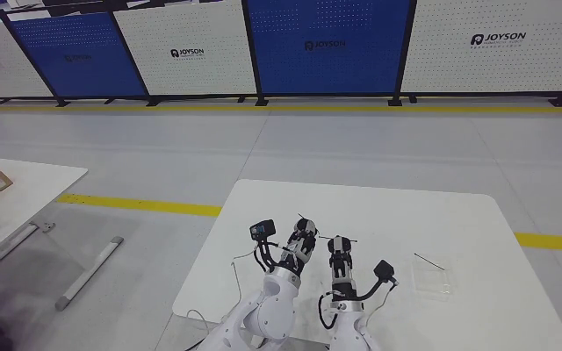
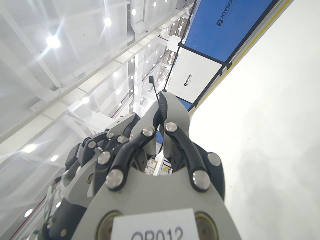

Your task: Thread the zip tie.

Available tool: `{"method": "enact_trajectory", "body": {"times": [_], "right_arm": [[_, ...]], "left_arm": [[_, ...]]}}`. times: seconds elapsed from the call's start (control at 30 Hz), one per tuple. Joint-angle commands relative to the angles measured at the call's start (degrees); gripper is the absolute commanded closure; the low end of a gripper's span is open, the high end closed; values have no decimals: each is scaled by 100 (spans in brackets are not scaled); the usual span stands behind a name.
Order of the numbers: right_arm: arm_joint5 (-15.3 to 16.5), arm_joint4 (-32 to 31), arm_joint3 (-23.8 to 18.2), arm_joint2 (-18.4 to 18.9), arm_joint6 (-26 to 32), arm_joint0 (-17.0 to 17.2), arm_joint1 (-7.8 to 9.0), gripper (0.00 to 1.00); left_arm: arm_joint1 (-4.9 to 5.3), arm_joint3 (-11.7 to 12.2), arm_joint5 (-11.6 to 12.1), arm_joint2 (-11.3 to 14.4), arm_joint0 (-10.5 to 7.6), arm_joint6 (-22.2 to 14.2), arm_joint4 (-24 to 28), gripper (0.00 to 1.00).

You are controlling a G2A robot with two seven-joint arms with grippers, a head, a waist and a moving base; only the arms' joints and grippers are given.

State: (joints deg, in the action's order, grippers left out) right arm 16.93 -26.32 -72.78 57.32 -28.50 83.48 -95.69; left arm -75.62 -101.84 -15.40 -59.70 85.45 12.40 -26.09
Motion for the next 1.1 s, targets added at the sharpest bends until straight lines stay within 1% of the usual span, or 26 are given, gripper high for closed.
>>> {"method": "enact_trajectory", "body": {"times": [0.0,0.67,0.8,1.07], "right_arm": [[6,10,4,1,2,0,0,100],[6,10,4,1,2,0,0,100],[43,218,-80,61,197,19,8,100],[202,419,-23,144,359,24,21,100]], "left_arm": [[0,0,0,0,0,0,0,100],[0,0,0,0,0,0,0,100],[0,0,0,0,0,0,0,100],[-30,79,156,-21,-45,-132,219,100]]}}
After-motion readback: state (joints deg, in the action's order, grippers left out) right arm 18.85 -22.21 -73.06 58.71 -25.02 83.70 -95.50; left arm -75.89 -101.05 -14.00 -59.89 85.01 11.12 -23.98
